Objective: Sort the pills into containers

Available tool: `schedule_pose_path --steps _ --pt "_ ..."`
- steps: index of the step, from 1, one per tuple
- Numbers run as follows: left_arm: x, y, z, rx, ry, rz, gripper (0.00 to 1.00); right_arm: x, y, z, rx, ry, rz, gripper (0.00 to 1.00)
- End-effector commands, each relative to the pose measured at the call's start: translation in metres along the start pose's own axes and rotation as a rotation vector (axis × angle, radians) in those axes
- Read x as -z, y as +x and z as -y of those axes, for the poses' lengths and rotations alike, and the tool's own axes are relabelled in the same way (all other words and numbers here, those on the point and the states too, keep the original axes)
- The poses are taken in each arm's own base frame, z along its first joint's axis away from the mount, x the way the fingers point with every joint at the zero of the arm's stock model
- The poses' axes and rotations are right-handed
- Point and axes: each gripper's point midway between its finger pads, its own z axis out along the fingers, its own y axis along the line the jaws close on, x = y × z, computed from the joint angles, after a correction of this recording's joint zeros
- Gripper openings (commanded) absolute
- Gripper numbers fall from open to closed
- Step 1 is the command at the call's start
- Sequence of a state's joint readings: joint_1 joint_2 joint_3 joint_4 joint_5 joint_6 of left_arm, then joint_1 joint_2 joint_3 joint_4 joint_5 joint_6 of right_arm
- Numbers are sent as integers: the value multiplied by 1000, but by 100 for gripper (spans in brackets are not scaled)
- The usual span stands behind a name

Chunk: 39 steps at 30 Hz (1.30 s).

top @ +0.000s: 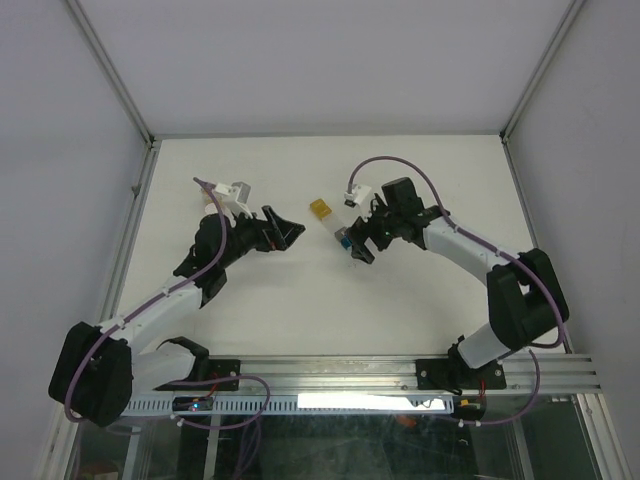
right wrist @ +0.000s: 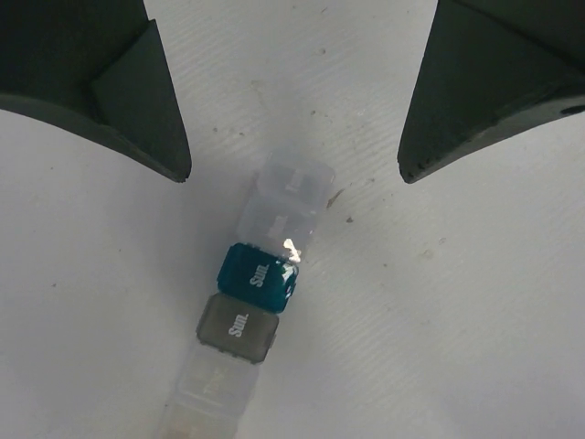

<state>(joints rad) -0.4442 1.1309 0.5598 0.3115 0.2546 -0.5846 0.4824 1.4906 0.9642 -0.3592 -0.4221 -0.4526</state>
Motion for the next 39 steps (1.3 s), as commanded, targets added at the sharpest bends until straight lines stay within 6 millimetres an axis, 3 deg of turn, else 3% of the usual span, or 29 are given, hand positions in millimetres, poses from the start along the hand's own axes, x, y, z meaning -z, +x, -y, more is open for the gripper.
schedule_pose_path --steps 1,6,15,20,23,31,39 --pt "14 -16 5 -39 32 139 99 -16 -31 29 -35 114 24 100" --pt "26 -2 -3 -32 22 143 99 -43 -28 30 -51 124 -52 96" --pt "51 19 -11 10 8 150 99 -66 -17 31 -74 142 -124 79" --pt "57 22 -10 15 18 149 99 -71 -9 30 -82 135 -151 66" --pt "59 24 -7 13 33 141 99 -73 -5 28 -85 123 -164 53" --pt "61 31 7 -18 115 105 99 -61 5 16 -11 55 -176 42" --pt "70 40 44 -113 339 82 99 -17 50 -27 236 -166 -186 41"
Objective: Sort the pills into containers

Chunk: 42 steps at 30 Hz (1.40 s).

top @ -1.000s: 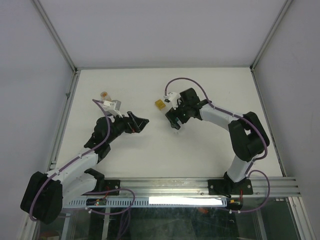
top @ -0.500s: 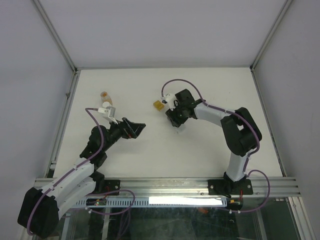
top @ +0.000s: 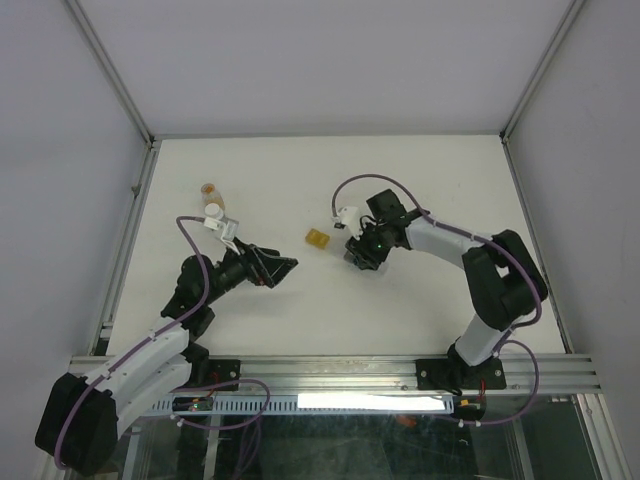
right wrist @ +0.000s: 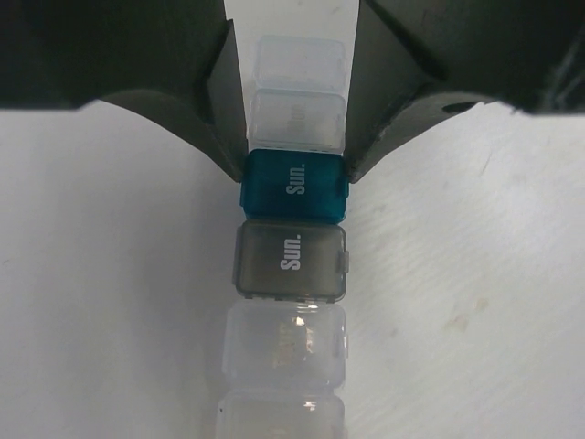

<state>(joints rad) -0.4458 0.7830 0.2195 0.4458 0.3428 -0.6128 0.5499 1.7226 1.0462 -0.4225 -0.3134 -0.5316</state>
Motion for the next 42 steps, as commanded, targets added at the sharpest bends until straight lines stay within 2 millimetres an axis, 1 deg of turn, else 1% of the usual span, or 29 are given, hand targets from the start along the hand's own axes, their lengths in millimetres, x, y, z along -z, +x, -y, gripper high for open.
schedule_pose_path --steps 1,4,7,9,10,11,13,15,18,20,22,24,25,28,31,33,36,37,42 --pt "3 -5 41 -108 215 23 99 31 19 -35 233 -132 42 41" --pt "3 1 57 -175 281 18 99 40 42 -53 327 -171 42 41" --pt "0 11 73 -256 343 -1 98 47 59 -68 404 -205 48 42" --pt "-3 21 83 -320 389 -20 98 50 64 -74 448 -225 53 46" --pt "-5 26 88 -359 411 -30 98 51 66 -76 442 -233 44 46" --pt "-7 32 93 -397 435 -41 98 52 66 -76 461 -243 43 57" --pt "-11 41 98 -467 466 -57 98 54 68 -78 458 -266 26 72" --pt "-17 49 96 -518 472 -71 98 58 65 -78 448 -262 31 81" --pt "-22 60 95 -623 495 -66 98 74 56 -78 444 -245 105 90" --pt "-25 69 95 -712 527 -54 99 90 51 -80 439 -251 183 93" --pt "-32 78 94 -807 560 -63 99 106 50 -83 442 -275 274 93" --pt "-41 89 91 -882 590 -106 99 119 54 -85 480 -279 363 95" --pt "-47 95 87 -911 597 -136 99 122 57 -84 489 -267 392 96" --pt "-61 106 77 -977 603 -207 99 122 69 -77 504 -210 425 98" --pt "-70 115 71 -1029 624 -257 99 113 79 -72 503 -188 402 99" --pt "-76 121 68 -1056 642 -284 99 107 85 -71 505 -206 387 99" --pt "-87 133 60 -1071 650 -345 99 103 88 -69 481 -226 373 99" --pt "-89 140 55 -1065 653 -383 99 102 89 -68 478 -226 368 99" --pt "-101 155 44 -1064 665 -458 98 97 93 -66 477 -219 361 99"
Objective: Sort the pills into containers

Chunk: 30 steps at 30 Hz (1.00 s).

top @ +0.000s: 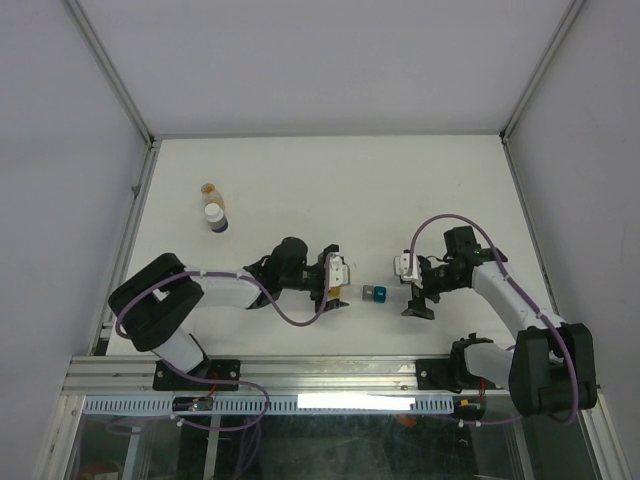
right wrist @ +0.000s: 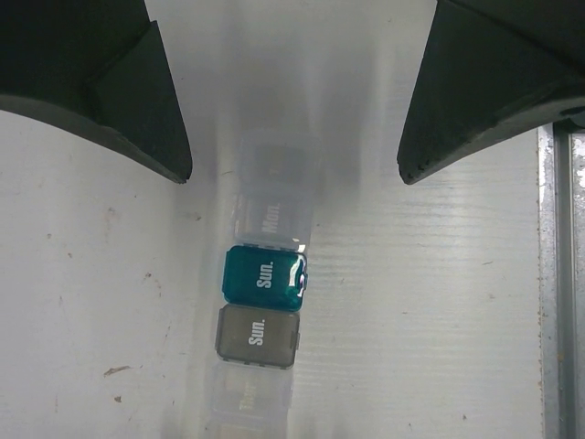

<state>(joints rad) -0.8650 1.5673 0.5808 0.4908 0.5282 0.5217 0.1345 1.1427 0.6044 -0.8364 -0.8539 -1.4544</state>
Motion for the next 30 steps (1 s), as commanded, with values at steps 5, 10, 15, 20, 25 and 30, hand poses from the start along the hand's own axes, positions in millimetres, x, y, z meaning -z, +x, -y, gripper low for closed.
schedule_pose_path --steps 5,10,15,20,25,30 --pt "-20 4 1 -70 91 -19 95 -3 -5 9 48 21 40 98" --pt "-29 13 5 -62 122 -39 86 -5 0 12 29 25 29 98" --pt "-35 26 7 -49 126 -82 77 -6 0 20 5 53 24 97" --pt "-39 33 7 -41 118 -110 69 -9 8 21 39 66 -25 95" --pt "-39 36 9 -20 121 -119 56 -13 18 19 50 64 -76 92" --pt "-39 37 12 -4 126 -121 45 -14 22 20 43 61 -99 85"
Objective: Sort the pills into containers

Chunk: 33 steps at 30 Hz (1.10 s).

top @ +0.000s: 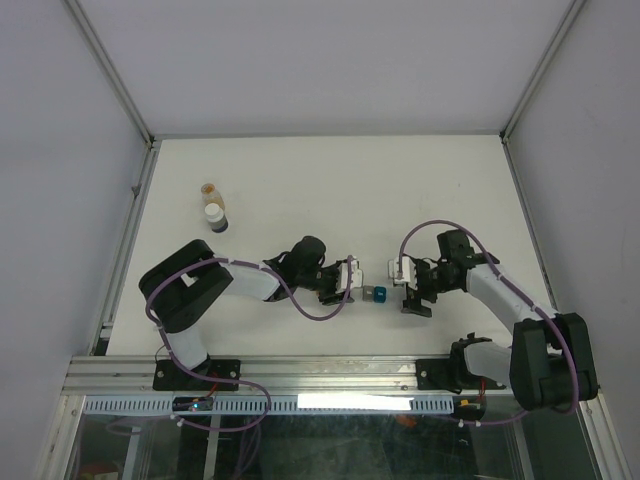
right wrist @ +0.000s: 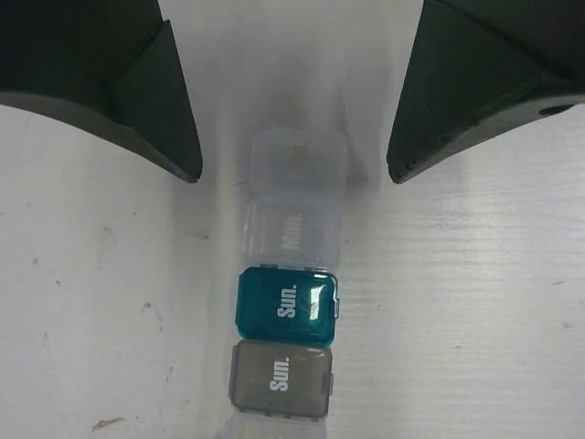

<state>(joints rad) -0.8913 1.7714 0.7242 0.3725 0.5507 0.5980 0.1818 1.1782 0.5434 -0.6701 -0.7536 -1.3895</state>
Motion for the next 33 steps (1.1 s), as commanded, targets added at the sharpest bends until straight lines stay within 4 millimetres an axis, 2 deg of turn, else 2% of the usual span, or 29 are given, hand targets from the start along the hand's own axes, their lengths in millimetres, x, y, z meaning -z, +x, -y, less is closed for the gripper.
schedule_pose_path --steps 1,9,12,16,19,22,29,33 --pt "-5 0 0 -11 7 -8 44 0 0 10 22 28 -19 83" --pt "-5 0 2 0 10 -7 38 -5 4 8 22 14 -50 68" --pt "-6 0 2 3 9 -9 36 -6 4 8 21 8 -57 59" --pt "-5 1 4 4 11 -11 31 -6 1 9 0 11 -48 40" --pt "-5 2 5 -8 13 -12 28 -5 -3 10 -39 8 -40 34" --pt "-4 3 4 -17 8 -17 26 -3 -9 10 -102 -35 -19 31" --pt "-3 4 5 -31 9 -21 22 1 -10 3 -279 -171 -18 27" --pt "-3 4 6 -36 9 -19 21 2 -7 10 -320 -157 -17 29"
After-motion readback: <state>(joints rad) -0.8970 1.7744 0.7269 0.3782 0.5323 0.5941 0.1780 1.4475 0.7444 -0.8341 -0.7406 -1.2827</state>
